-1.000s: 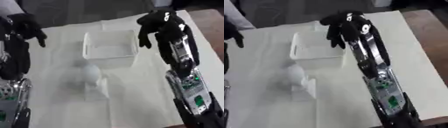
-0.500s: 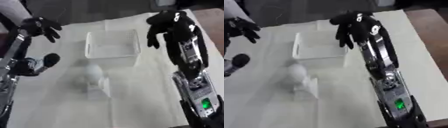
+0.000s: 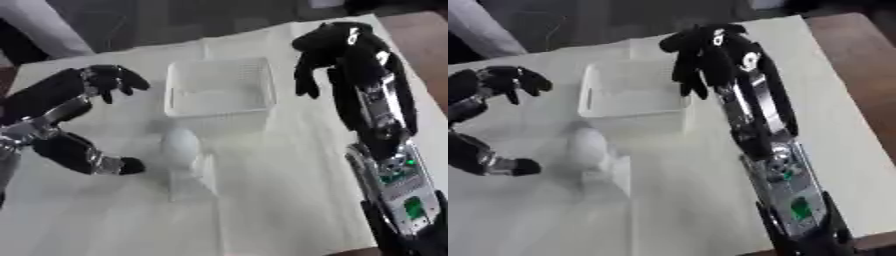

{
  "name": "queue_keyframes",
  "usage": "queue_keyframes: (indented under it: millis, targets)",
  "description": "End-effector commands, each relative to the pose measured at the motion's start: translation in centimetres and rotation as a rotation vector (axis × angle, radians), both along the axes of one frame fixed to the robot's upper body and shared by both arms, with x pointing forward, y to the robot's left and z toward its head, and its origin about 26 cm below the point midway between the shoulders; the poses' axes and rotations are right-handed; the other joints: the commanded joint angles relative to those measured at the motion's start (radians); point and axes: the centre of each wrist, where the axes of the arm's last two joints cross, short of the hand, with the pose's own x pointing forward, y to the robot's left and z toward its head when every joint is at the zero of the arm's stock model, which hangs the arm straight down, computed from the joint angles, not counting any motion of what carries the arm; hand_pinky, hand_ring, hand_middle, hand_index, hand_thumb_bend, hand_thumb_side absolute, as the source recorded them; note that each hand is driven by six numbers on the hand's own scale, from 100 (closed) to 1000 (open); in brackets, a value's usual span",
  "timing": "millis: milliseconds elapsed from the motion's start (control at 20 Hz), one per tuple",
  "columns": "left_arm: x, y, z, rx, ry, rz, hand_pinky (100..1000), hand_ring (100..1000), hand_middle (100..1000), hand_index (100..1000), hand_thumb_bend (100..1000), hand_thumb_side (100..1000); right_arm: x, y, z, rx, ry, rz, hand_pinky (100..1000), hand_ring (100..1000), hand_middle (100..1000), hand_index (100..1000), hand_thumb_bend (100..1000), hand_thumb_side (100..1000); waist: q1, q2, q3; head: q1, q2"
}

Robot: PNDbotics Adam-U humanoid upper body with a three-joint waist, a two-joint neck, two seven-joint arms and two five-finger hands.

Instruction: Pick up objects on the table and place them in the box.

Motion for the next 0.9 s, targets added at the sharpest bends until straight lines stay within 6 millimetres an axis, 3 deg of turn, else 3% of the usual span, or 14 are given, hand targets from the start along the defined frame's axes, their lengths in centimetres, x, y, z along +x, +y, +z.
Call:
queue_keyframes:
  millis: [50,300,450,900]
  targets:
    - [0.3,0.2,0.5,0.033,-0.002,0.015,519,688,761,870,795,696,-0.2,0.0,0.3,-0.007,-0.012,0.004,100,299,397,690,100,914,0.002,-0.009,-0.005,0.008,-0.007]
    - [0.8,-0.3,-1.7,-0.185,0.036,-0.014,500,665,722,864,789,653,-0.2,0.0,0.2,-0.009,-0.009,0.001,100,298,395,690,100,909,0.005,0.0,-0.017,0.007,-0.007]
    - [1.2,-0.5,-3.2,-0.312,0.076,-0.017,488,655,707,862,770,681,-0.2,0.0,0.3,-0.011,-0.012,0.001,100,297,393,690,100,909,0.005,0.007,-0.019,0.007,-0.007]
    - [1.9,-0.5,-5.3,-0.346,0.168,-0.016,486,655,711,865,758,720,-0.1,0.0,0.4,-0.014,-0.013,0.001,100,296,391,690,100,906,0.008,0.016,-0.026,0.007,-0.007]
